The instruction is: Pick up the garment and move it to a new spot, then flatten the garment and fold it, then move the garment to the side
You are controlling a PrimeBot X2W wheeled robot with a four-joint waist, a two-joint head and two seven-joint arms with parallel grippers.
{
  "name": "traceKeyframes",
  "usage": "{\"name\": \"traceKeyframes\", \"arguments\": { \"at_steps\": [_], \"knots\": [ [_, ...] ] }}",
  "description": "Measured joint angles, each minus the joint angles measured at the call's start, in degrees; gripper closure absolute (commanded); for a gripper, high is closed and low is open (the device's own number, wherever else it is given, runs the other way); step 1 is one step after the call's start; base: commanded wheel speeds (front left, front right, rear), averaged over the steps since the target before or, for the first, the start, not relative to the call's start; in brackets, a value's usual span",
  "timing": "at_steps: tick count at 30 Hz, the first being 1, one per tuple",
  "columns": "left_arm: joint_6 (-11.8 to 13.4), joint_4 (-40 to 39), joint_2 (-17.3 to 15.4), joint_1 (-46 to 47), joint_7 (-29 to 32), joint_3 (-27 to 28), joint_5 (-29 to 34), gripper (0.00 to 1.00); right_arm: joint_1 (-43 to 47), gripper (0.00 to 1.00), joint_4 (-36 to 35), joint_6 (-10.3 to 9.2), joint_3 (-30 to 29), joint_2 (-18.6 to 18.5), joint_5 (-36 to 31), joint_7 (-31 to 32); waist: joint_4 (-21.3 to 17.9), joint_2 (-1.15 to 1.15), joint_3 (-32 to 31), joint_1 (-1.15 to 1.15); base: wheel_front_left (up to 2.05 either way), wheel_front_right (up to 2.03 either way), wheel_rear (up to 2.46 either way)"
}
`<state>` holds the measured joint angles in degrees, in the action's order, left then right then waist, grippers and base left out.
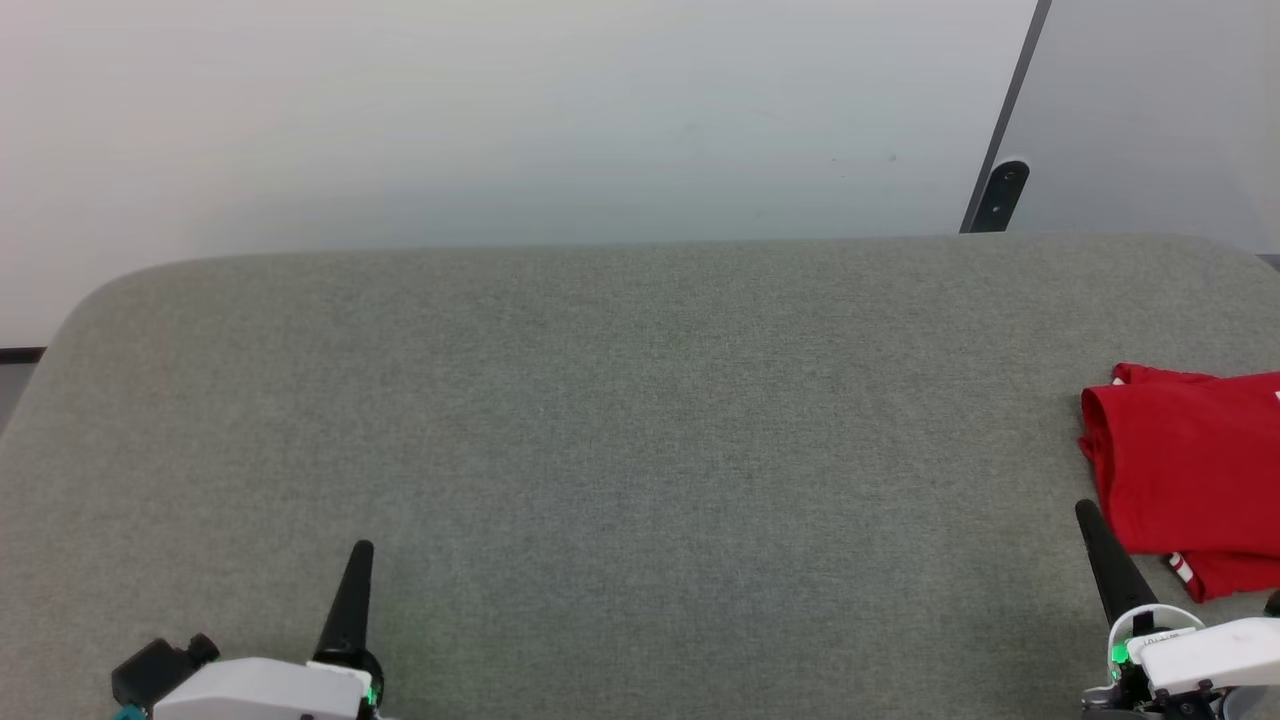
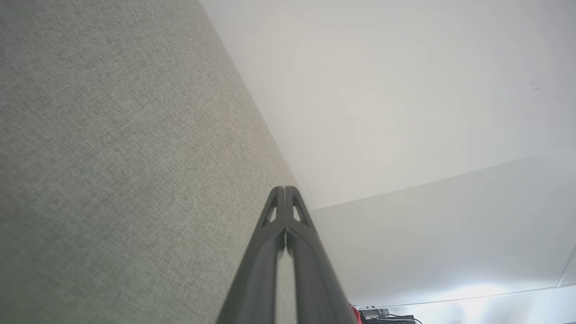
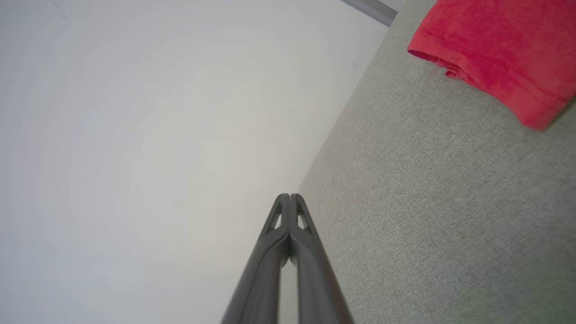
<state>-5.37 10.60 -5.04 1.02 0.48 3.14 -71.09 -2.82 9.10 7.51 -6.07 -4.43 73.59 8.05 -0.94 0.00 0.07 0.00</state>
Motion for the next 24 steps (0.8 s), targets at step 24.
{"name": "traceKeyframes", "arguments": {
  "at_steps": [24],
  "knots": [
    [-1.02,1.78,0.92,2.57,3.01,1.49,-11.24,1.0,-1.41,1.0,2.63,-0.01,-0.22,0.83,9.55,-0.8,0.44,0.0,0.05,0.0,0.0,0.0,0.0]
  ]
}}
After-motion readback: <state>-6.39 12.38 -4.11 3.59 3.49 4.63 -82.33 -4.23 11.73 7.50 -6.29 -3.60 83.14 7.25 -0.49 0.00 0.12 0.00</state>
